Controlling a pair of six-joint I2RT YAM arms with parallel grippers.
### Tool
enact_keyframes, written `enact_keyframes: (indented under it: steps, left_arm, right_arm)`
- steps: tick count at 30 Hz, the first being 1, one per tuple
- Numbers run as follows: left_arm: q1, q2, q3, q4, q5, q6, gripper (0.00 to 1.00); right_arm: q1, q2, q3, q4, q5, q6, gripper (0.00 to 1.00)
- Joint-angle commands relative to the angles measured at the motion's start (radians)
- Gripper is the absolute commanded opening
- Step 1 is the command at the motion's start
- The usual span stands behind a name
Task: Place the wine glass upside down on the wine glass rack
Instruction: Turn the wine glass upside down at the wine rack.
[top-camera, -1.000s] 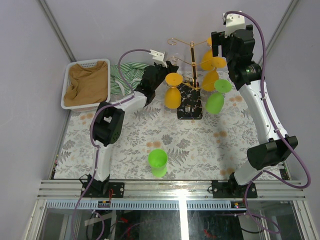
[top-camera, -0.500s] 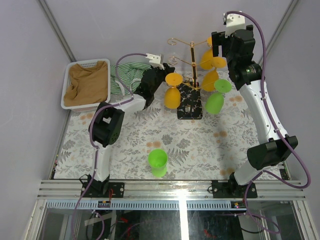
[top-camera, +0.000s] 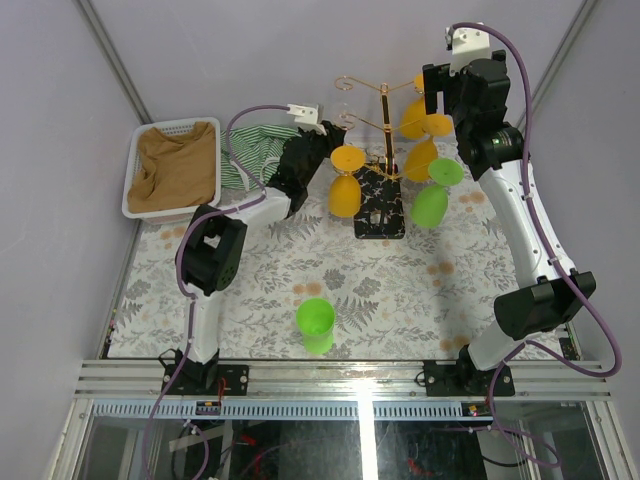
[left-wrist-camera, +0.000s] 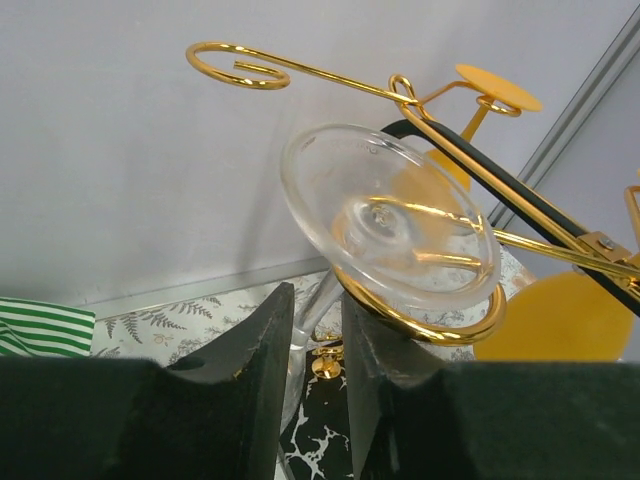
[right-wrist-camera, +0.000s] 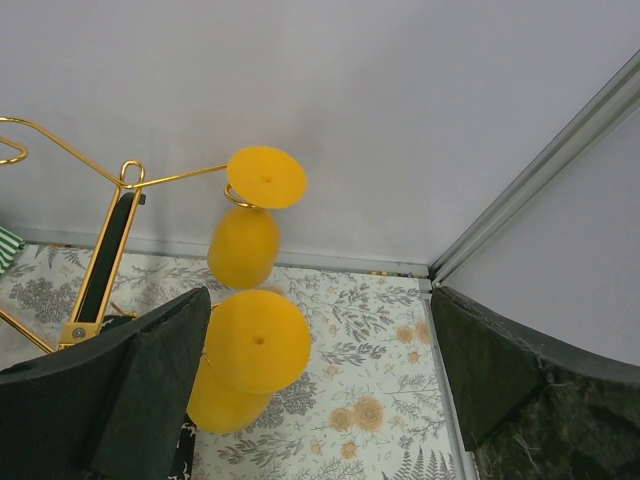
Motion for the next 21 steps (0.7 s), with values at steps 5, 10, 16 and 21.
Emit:
enact_keyframes:
  steps: [5,10,16,21]
  left_arm:
    - [0.015,-0.001,0.057,0.099,-0.045,0.025,0.16]
    - [0.020,-0.001,0.058,0.100,-0.048,0.024,0.08]
    - [0.022,-0.019,0.026,0.109,-0.054,0.021,0.07]
    - [0.022,-0.041,-0.015,0.114,-0.058,0.024,0.07]
  right_arm:
    - [-0.004,-0.024,0.006,0.031,-0.011,-0.022,0.98]
    - [-0.004,-0.021,0.008,0.028,-0.012,-0.023,0.98]
    - [-0.005,-0.019,0.003,0.025,-0.010,-0.020,0.98]
    - [-0.003,-0.021,-0.001,0.026,-0.012,-0.013,0.98]
